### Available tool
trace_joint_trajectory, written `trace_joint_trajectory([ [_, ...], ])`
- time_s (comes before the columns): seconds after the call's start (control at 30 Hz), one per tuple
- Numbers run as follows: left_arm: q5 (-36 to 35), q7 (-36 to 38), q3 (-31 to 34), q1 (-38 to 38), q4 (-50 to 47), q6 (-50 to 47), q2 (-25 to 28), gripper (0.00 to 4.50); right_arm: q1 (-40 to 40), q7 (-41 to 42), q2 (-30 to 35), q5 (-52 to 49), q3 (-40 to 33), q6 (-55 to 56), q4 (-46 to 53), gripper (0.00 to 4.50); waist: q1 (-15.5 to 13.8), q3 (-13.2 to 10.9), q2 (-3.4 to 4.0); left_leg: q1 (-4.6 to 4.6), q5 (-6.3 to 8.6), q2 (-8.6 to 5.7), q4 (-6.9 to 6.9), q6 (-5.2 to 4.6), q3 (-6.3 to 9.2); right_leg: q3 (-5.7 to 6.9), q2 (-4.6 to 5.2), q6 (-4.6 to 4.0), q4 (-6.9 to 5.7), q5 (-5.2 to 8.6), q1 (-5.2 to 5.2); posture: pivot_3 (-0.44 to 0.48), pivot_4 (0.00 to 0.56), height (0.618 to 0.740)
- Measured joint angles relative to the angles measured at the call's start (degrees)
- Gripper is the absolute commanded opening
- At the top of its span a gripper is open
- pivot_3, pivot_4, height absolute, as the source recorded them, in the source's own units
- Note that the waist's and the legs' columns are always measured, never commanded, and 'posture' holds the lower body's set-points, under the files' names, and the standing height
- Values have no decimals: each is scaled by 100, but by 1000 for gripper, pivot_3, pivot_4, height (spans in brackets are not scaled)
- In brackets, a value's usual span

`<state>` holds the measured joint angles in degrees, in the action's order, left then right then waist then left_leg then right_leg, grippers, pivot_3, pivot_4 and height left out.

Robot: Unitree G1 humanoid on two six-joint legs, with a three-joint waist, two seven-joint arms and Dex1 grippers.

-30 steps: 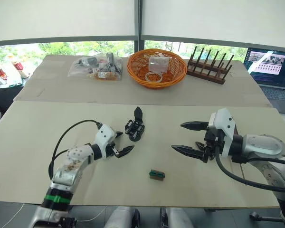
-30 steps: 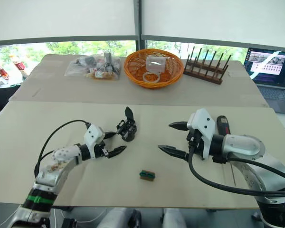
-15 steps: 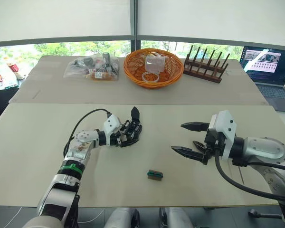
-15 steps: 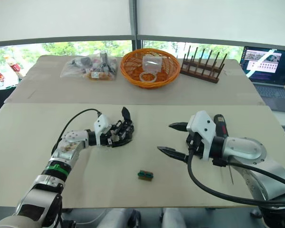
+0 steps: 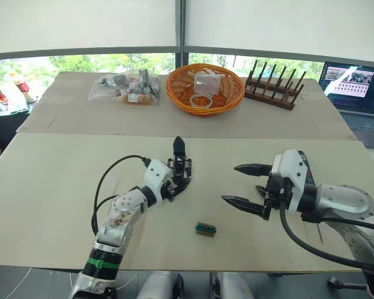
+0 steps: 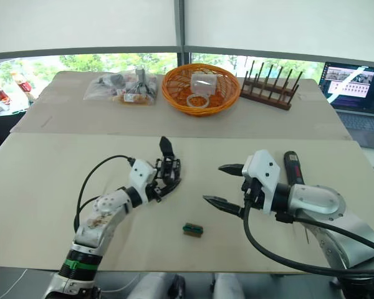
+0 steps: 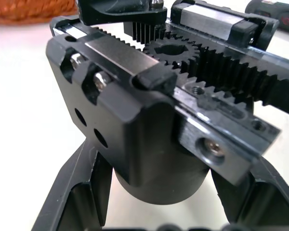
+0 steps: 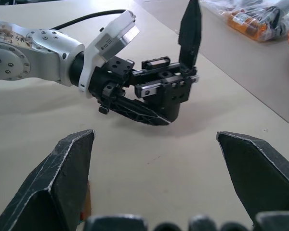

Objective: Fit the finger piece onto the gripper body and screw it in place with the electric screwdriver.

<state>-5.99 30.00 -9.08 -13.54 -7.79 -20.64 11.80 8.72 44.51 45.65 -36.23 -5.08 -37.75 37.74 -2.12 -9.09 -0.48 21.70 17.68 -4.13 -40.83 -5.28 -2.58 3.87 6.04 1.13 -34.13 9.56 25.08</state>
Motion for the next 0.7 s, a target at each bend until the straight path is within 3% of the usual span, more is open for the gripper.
trace_joint_trajectory([
  [0.07,153,-240,-125,106,-12,-63,-89,2341,42,15,-2,5,11,0,-9,4500,-3,0,0,4,-1,0,0,-1,0,0,-2,0,0,0,4,0,150,740],
  [0.2,190,-355,-134,230,60,-55,-52,4265,68,41,-2,9,14,0,-20,4500,-1,0,0,2,-1,4,-1,-2,0,-3,-3,-2,-4,0,5,0,150,740],
  [0.23,179,-340,-130,244,43,-48,-20,4462,78,45,-2,9,15,0,-22,4500,-3,0,0,2,-1,4,-1,-2,0,-4,-1,-2,-3,0,5,0,150,740],
  [0.43,-134,416,-36,368,29,192,651,4462,85,56,-1,9,15,0,-29,4500,0,1,1,2,2,4,-1,-6,0,-4,0,-2,-3,0,7,0,150,740],
  [0.7,-545,1871,136,14,791,847,1523,4462,-56,90,108,10,-40,0,-27,4500,0,1,2,1,2,2,-1,-6,0,2,-1,-3,-2,1,5,0,150,740],
])
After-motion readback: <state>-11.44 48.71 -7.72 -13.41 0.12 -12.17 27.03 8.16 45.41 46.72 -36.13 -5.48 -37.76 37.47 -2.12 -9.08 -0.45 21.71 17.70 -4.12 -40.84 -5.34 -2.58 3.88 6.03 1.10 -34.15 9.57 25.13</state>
